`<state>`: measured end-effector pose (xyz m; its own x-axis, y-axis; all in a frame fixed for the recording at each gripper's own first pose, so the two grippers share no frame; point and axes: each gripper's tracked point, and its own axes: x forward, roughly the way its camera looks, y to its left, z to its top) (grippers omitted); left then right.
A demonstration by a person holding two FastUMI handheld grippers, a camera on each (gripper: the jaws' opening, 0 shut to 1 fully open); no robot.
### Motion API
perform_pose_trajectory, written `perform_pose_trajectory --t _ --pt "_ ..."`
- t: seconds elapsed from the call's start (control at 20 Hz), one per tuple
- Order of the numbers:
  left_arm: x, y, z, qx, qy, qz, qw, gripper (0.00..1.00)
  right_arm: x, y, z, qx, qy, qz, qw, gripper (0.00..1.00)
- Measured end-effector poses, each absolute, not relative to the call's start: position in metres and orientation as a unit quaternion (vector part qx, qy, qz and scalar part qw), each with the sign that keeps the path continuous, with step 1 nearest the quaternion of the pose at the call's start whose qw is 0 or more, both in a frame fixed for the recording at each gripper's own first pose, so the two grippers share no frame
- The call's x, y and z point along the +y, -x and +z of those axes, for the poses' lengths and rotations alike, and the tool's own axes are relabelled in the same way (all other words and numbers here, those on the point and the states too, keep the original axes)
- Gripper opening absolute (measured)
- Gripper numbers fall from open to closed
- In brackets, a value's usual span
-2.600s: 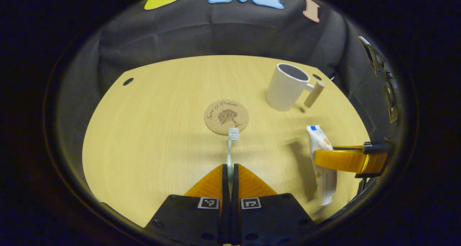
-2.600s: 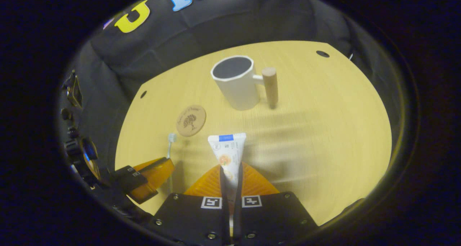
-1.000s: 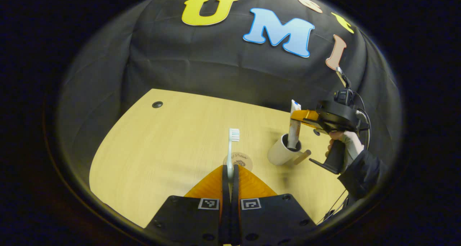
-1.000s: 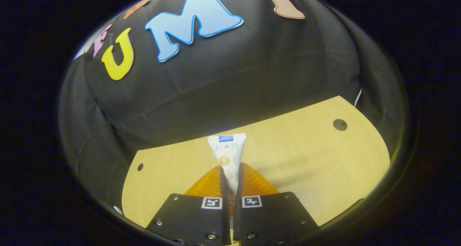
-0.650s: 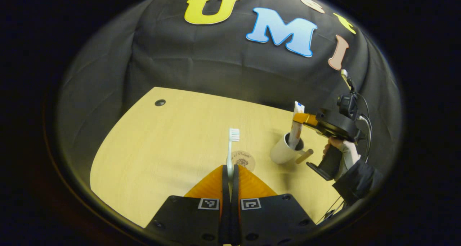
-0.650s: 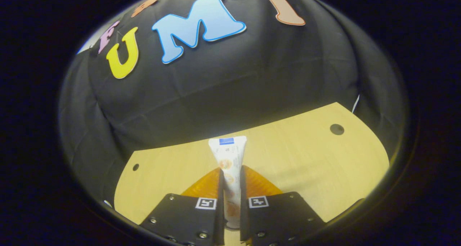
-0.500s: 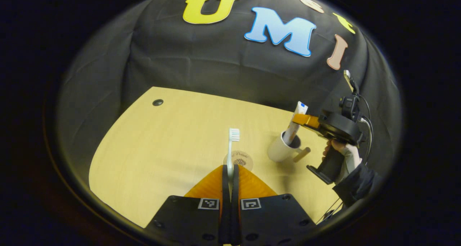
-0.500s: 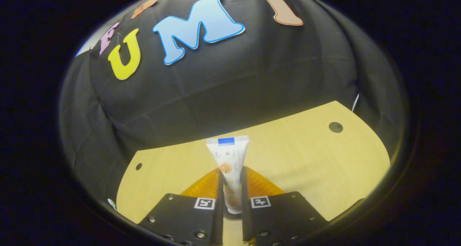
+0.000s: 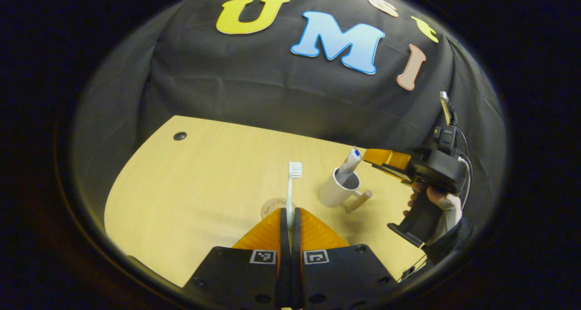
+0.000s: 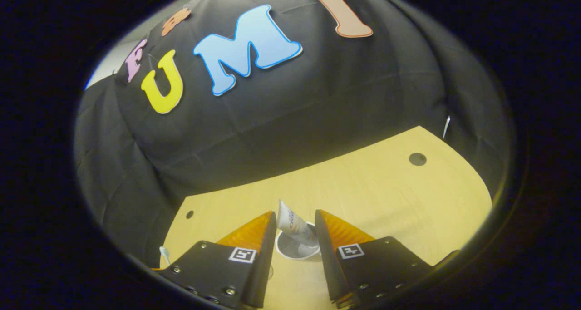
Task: Put the toothbrush and toothpaste on the desktop into the cup, then pick up the cup and place it on the coaster on the desktop.
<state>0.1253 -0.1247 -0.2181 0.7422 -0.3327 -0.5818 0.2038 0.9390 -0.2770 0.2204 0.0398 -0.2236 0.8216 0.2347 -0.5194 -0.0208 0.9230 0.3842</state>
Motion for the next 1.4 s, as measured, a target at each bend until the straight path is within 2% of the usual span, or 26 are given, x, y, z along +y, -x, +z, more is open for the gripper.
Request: perform_pose_trajectory --t 0.3,0.7,1.15,1.4 --pt "-0.179 -0.168 -0.200 0.284 0.128 -0.216 0.925 0.08 -0.013 -0.198 -0.196 0.271 -0.177 0.054 0.945 0.51" --pt "-0.246 -0.233 -0.189 0.232 0.145 -0.269 0.923 0.07 -0.087 -0.157 -0.215 0.296 -0.184 0.010 0.937 0.51" --pt "-0.276 -0.297 -0.194 0.204 0.227 -0.253 0.918 0.07 -0.141 -0.136 -0.231 0.323 -0.160 -0.007 0.933 0.51" --pt "-0.284 -0.327 -0.212 0.193 0.252 -0.216 0.923 0.07 -0.167 -0.122 -0.244 0.343 -0.146 -0.012 0.928 0.51"
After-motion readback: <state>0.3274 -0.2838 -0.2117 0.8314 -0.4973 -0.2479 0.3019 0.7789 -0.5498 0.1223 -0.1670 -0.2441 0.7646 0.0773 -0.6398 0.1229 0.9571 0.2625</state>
